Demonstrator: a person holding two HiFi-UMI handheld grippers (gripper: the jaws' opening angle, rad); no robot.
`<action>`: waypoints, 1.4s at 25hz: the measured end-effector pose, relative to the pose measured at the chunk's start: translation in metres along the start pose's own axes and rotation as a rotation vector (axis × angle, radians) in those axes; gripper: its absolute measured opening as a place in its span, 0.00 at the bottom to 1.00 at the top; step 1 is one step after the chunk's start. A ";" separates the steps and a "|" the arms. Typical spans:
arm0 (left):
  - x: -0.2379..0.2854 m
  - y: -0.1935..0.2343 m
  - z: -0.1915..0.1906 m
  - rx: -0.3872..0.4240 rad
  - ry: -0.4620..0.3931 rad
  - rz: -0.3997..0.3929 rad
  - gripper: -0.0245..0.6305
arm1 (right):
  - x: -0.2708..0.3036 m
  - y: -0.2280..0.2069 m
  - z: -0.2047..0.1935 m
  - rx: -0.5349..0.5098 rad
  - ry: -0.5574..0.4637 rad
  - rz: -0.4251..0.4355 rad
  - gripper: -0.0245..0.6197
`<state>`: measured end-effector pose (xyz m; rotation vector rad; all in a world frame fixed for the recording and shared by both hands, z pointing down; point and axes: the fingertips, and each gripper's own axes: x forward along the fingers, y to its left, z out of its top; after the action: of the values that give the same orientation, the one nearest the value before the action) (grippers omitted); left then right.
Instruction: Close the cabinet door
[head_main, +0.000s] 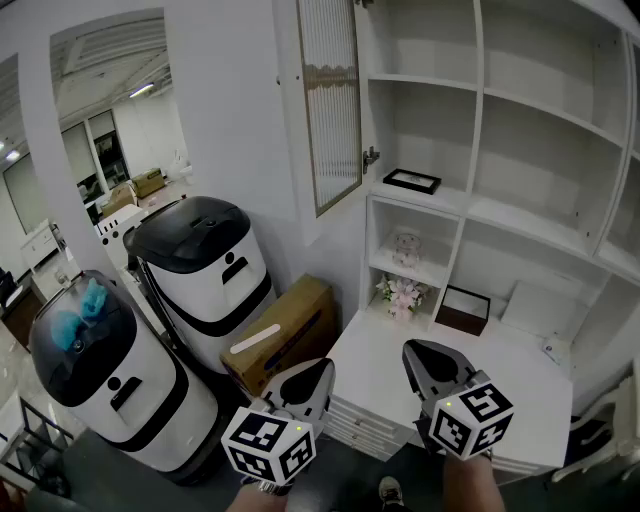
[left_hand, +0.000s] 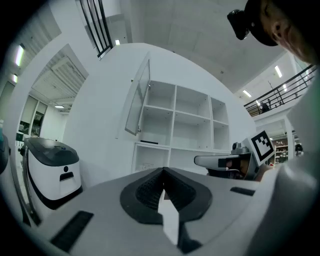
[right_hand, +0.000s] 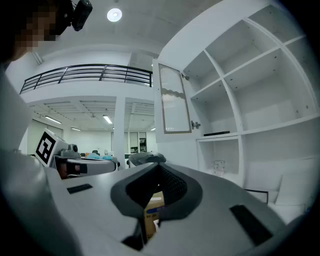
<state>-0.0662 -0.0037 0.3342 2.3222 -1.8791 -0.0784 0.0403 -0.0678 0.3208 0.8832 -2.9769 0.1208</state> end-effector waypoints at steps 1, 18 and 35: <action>0.000 0.000 0.000 0.000 0.001 0.001 0.04 | 0.000 0.000 0.000 0.000 0.001 0.000 0.05; 0.005 0.002 -0.003 -0.016 0.000 0.023 0.04 | 0.005 -0.003 0.000 0.020 0.001 0.038 0.05; 0.042 0.009 -0.006 -0.031 0.004 0.124 0.04 | 0.041 -0.036 -0.001 0.025 0.022 0.151 0.05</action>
<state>-0.0651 -0.0455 0.3433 2.1787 -1.9998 -0.0877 0.0258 -0.1195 0.3262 0.6543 -3.0254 0.1714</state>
